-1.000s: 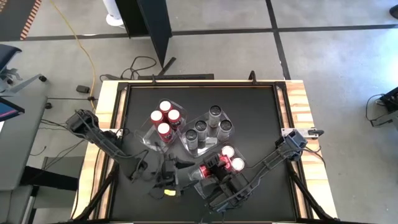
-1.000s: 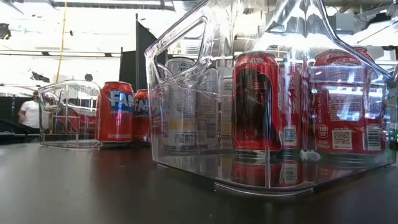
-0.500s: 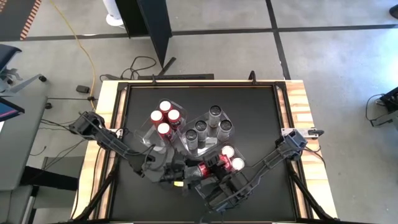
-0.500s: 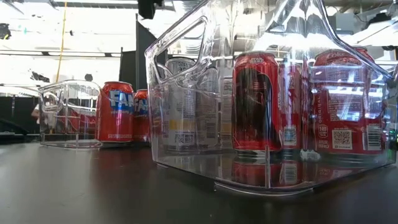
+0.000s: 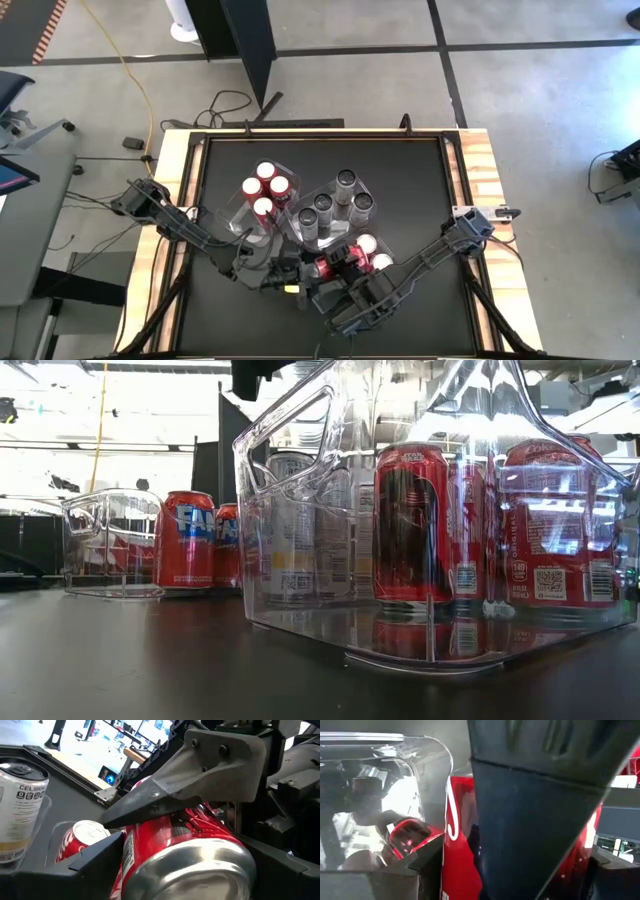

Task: Sort soda cans
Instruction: Put the red soda can into the right transparent bin

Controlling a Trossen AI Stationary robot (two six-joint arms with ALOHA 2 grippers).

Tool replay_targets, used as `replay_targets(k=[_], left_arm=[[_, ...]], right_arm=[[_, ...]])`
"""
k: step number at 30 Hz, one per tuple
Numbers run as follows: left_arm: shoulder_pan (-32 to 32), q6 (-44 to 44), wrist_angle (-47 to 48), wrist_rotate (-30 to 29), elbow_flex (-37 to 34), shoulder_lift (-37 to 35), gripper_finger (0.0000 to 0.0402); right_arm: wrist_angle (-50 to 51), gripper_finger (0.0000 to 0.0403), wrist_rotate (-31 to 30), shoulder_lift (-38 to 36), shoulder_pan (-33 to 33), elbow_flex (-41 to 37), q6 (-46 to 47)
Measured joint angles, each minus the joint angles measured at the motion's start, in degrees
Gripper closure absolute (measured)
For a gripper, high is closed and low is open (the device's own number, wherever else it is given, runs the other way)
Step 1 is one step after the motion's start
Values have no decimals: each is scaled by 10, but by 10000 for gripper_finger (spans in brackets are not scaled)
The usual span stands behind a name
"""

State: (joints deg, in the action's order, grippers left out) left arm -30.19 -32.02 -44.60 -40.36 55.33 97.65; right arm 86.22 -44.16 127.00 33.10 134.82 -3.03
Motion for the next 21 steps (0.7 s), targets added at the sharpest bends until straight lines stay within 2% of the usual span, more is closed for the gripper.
replay_targets(k=[5,14,21], left_arm=[[2,9,0,2,0,0,93],[2,20,0,13,0,0,94],[0,31,3,20,0,0,94]], right_arm=[[4,101,-1,0,0,0,4],[1,101,-1,0,1,0,2],[-2,41,-1,0,3,0,12]])
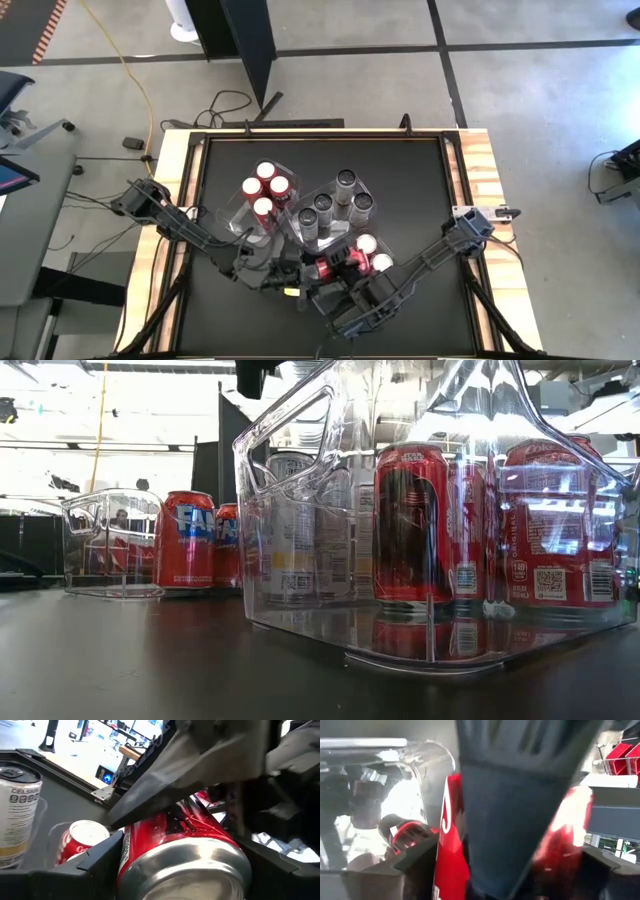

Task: Sort soda cans
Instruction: Put the red soda can into the right transparent bin

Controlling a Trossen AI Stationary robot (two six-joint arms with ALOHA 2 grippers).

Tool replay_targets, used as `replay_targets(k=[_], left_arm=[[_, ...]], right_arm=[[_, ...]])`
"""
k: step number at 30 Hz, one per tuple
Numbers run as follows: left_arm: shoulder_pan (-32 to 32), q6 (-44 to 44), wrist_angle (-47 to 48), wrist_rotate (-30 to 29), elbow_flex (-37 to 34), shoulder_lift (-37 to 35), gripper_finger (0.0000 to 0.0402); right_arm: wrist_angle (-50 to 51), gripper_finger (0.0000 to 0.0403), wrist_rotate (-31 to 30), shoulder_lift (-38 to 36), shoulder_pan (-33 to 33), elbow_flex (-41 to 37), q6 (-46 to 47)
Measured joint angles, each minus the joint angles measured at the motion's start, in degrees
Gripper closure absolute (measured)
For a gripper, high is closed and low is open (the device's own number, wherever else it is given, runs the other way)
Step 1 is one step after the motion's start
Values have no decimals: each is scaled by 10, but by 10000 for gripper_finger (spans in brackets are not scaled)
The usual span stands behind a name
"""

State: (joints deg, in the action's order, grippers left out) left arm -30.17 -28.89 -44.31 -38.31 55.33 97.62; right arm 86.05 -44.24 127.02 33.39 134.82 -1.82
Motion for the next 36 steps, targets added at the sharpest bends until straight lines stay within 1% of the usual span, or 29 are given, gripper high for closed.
replay_targets(k=[3,9,13,20,27,33,36], left_arm=[[-1,5,5,-3,0,0,94],[-2,7,6,-4,0,0,94],[-4,11,5,-4,0,0,94],[-10,22,4,-3,0,0,94],[-25,44,-1,-5,0,0,94],[-43,73,-4,-4,0,0,94],[-52,100,-31,-4,0,0,94]], right_arm=[[0,32,-5,0,4,0,1],[6,31,-25,0,16,0,4],[27,30,-29,0,24,0,32],[39,29,-66,-7,51,0,84],[39,29,-99,-39,82,0,139],[39,29,-118,-74,118,0,166],[39,29,-119,-92,137,0,177]])
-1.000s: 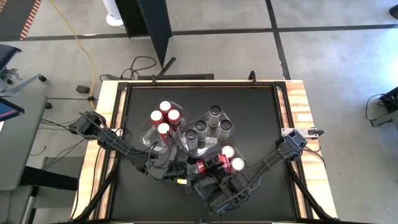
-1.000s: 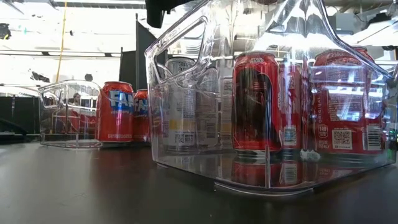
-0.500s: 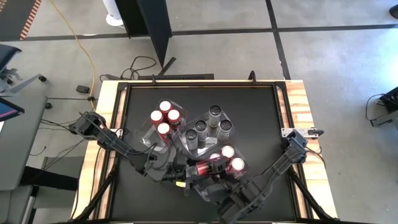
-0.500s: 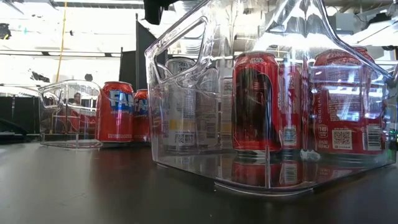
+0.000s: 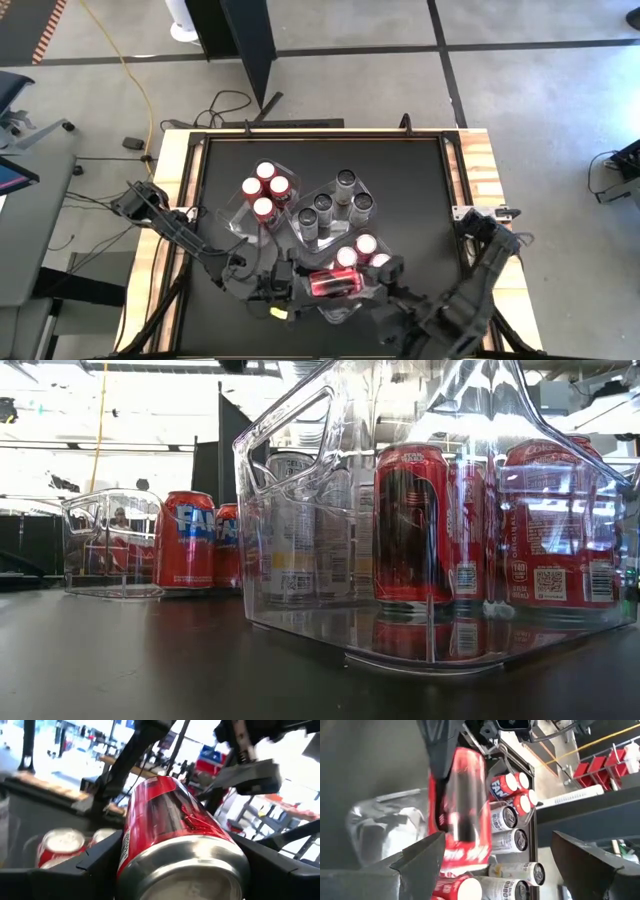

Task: Sort soda cans
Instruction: Put the red soda can into the right transparent bin

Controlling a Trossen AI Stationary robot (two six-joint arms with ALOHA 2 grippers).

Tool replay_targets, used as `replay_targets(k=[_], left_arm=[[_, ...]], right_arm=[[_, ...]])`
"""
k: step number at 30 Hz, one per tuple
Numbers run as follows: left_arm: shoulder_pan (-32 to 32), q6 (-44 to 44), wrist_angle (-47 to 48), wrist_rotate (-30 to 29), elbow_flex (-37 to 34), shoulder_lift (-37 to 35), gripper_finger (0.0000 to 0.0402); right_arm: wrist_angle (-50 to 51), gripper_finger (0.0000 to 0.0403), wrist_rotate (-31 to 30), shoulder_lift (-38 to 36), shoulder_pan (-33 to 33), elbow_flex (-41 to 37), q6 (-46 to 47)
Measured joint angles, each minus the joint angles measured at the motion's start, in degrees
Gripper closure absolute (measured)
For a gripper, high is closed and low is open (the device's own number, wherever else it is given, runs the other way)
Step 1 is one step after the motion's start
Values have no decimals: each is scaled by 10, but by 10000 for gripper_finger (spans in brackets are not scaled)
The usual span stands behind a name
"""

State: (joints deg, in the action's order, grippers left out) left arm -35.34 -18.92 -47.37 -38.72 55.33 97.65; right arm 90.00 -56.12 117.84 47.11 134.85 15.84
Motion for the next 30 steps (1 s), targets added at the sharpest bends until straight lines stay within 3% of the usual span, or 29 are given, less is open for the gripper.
replay_targets(k=[5,11,20,30], left_arm=[[-15,59,-49,6,0,0,94],[-22,121,-106,64,0,0,94],[-18,161,-164,120,0,-1,94],[-16,173,-202,160,0,-1,94]], right_arm=[[0,29,-6,-32,29,0,39],[-24,29,4,-49,47,0,59],[-159,29,31,-50,44,0,-61],[-196,29,51,-42,15,-1,-109]])
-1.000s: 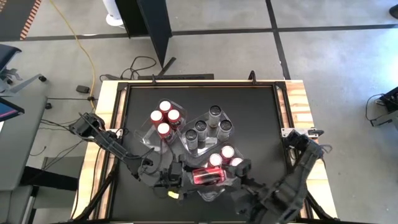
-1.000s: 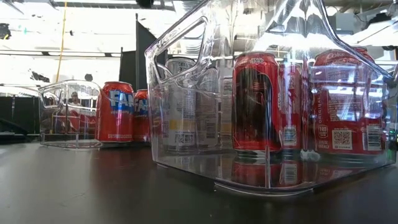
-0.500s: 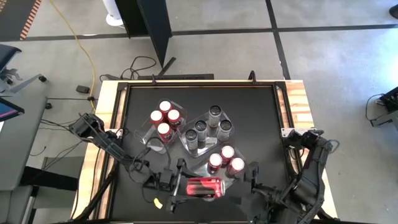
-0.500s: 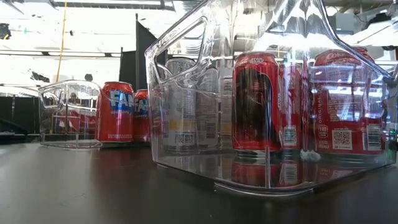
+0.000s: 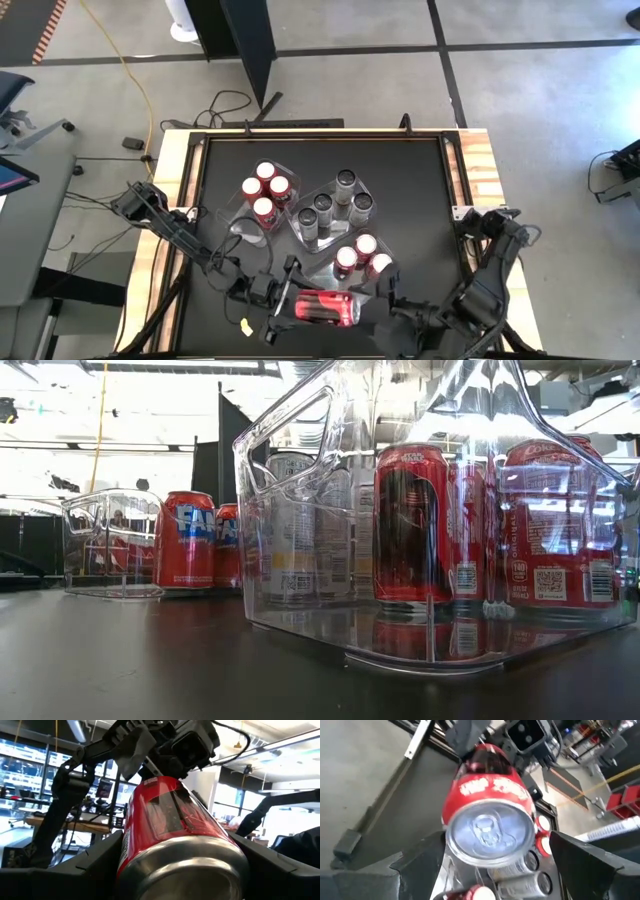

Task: Sort soda cans
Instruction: Put the red soda can into the right transparent bin

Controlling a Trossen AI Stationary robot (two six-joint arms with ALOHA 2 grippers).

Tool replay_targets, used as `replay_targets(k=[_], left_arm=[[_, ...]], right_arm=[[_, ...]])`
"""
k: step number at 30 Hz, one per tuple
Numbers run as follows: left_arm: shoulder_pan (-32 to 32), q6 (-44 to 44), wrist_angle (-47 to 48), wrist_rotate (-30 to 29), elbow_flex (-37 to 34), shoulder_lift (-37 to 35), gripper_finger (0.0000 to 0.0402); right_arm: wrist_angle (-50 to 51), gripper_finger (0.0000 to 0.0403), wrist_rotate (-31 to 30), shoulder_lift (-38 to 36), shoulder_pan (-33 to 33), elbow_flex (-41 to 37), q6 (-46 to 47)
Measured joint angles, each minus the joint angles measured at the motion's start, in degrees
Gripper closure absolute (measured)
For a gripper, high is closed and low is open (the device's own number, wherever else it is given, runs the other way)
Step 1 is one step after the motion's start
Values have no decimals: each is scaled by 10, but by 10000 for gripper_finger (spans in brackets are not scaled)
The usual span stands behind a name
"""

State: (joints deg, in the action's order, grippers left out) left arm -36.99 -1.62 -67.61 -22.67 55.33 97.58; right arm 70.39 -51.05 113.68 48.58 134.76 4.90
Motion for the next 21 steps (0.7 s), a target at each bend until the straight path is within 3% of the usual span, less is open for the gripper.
replay_targets(k=[10,17,21], left_arm=[[10,-6,-5,17,0,0,94],[18,-12,-7,43,0,0,94],[18,-8,-13,42,0,0,94]], right_arm=[[-76,29,64,9,-47,-11,-66],[-63,31,108,20,-72,-11,-71],[-69,52,111,20,-81,-11,-77]])
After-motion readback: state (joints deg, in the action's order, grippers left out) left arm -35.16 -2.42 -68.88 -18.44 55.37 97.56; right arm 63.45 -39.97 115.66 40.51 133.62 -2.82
